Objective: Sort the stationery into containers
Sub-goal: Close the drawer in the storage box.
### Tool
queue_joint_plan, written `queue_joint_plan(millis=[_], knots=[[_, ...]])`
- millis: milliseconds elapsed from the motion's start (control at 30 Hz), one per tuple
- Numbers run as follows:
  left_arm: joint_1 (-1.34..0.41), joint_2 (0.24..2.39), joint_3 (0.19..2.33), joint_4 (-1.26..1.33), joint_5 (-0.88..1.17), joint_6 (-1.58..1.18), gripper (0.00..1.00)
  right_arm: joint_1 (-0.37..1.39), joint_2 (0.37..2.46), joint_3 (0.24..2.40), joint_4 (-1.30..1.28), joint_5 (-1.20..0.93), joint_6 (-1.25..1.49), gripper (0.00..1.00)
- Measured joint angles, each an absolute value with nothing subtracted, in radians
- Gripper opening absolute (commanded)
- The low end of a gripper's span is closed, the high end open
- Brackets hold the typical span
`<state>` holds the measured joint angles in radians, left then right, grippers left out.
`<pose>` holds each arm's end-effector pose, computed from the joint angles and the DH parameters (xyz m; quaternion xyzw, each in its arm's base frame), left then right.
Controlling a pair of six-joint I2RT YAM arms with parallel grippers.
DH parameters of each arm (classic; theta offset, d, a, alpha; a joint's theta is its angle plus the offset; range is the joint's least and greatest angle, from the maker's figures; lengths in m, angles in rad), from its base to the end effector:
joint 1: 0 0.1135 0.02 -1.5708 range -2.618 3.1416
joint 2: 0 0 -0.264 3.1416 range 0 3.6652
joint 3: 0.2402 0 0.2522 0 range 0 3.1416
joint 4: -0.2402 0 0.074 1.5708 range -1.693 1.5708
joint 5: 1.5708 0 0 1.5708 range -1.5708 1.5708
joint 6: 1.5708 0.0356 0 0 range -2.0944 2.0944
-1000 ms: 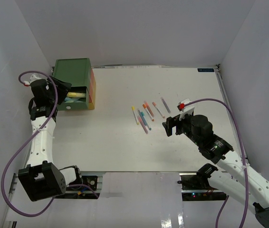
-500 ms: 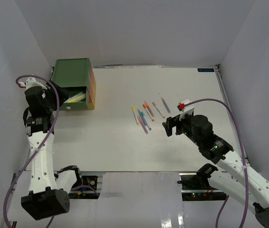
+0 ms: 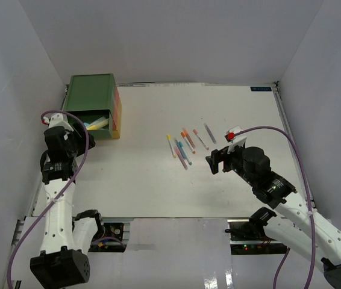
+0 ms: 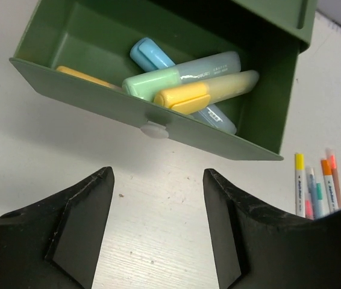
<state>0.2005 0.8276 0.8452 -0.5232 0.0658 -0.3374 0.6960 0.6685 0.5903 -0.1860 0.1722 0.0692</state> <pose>0.1779 0.0338 0.3191 -0.2127 0.8345 -0.0630 0.5044 0.1321 0.1024 0.2893 -0.1942 0.7687 0.1627 0.5873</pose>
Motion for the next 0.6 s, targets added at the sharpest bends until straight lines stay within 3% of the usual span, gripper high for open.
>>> queue_joint_plan(millis=[600], knots=[[0.200,0.919,0.773,-0.320,0.077,-0.282,0.60,0.696,0.665,0.590,-0.186,0.155,0.067,0.90]])
